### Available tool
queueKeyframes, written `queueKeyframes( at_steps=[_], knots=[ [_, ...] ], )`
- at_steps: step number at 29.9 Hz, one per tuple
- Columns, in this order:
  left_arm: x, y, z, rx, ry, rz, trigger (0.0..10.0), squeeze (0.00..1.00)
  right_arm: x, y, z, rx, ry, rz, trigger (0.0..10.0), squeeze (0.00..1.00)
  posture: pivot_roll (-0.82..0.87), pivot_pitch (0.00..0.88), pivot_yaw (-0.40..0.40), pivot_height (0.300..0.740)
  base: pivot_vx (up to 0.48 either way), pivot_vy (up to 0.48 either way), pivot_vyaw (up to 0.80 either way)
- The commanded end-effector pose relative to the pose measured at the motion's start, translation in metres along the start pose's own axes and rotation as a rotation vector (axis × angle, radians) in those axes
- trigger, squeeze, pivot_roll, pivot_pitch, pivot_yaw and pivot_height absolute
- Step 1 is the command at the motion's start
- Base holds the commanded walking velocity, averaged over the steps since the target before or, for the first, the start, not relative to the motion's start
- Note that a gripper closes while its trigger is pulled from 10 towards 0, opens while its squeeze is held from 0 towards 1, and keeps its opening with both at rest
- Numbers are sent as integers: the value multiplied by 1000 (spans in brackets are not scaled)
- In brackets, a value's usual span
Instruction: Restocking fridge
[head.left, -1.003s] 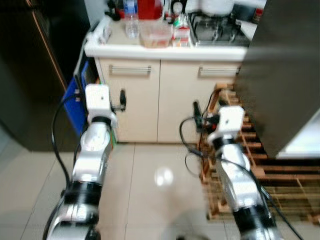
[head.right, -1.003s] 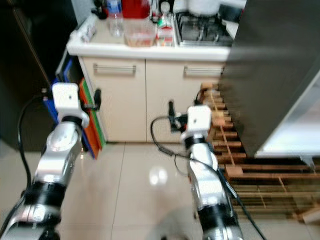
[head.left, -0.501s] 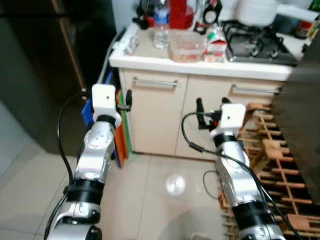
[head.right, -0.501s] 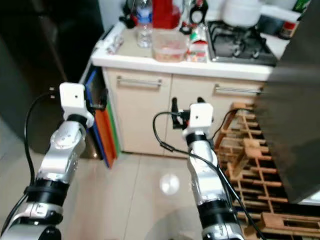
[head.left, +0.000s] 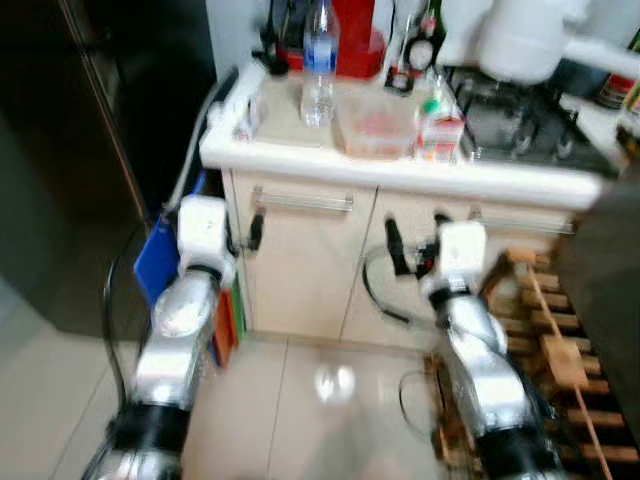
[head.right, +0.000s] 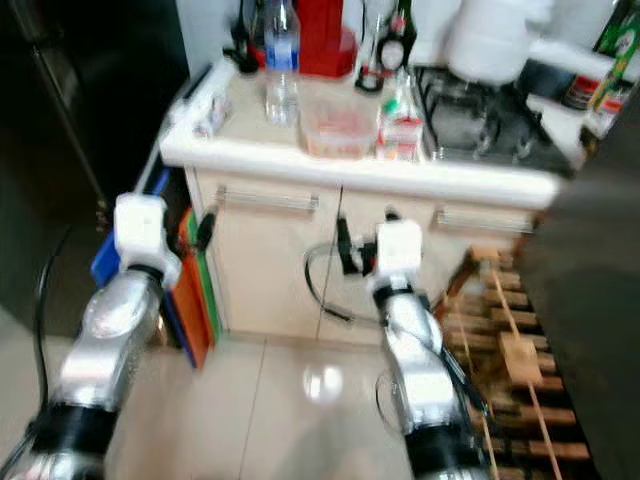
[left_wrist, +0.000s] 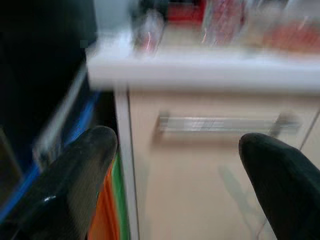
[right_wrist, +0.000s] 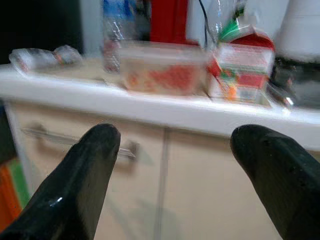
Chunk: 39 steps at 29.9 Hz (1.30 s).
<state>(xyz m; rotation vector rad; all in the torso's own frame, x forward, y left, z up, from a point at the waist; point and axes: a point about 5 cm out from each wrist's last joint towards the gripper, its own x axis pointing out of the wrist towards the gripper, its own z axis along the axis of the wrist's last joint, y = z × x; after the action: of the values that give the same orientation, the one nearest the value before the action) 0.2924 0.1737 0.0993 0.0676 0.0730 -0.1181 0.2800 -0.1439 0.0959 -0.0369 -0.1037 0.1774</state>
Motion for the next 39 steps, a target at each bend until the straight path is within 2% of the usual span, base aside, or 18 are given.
queueKeyframes(
  at_steps=[1,4,6,7,10,14,17,19,21,24,27,28,34,39],
  knots=[
    [-7,-13,-2,-10,22,-108,10000,0,-14,-11,-6,-11,37,-7,10000,0,7,0,-46,740,480,0,0],
    [-10,-18,-3,-13,30,-146,10000,0,-19,-14,-10,-20,52,-22,10000,0,-2,0,-40,740,480,0,0],
    [-6,-25,8,-9,-4,-159,10000,0,-19,-16,-7,-23,39,-48,10000,0,-15,0,-29,740,0,0,0],
    [0,-31,23,-2,-68,-168,10000,0,-15,-14,-1,-15,13,-56,10000,0,-24,0,-20,740,0,0,0],
    [5,-38,40,17,-147,-188,10000,0,-9,-10,6,-17,-22,-49,10000,0,-35,0,-11,740,0,0,0],
    [7,-40,44,-4,-151,-200,10000,0,-5,-5,11,-22,-40,-33,10000,0,-48,0,-1,740,0,0,0],
    [11,-42,44,-13,-145,-194,10000,0,4,-6,16,-16,-58,-59,10000,0,-55,0,7,740,0,0,0],
    [13,-43,53,-16,-192,-184,10000,0,10,-10,30,-41,-125,-101,10000,0,-52,0,7,740,0,0,0],
    [15,-43,66,27,-256,-176,10000,0,17,-16,47,-55,-192,-140,10000,0,-52,0,8,740,0,0,0],
    [23,-39,75,1,-265,-150,10000,0,24,-17,55,-56,-212,-138,10000,0,-46,0,4,740,0,0,0],
    [30,-36,81,0,-264,-124,10000,0,27,-18,56,-58,-213,-132,10000,0,-44,0,3,740,461,0,0],
    [34,-36,89,-14,-288,-128,10000,0,30,-18,58,-61,-218,-131,10000,0,-40,0,-1,740,480,0,0],
    [30,-44,106,58,-396,-168,10000,0,35,-17,67,-76,-258,-138,10000,0,-43,0,-2,740,480,0,0],
    [25,-50,114,50,-460,-180,10000,0,37,-15,78,-109,-316,-140,10000,0,-42,0,-9,740,480,0,0]
  ],
)
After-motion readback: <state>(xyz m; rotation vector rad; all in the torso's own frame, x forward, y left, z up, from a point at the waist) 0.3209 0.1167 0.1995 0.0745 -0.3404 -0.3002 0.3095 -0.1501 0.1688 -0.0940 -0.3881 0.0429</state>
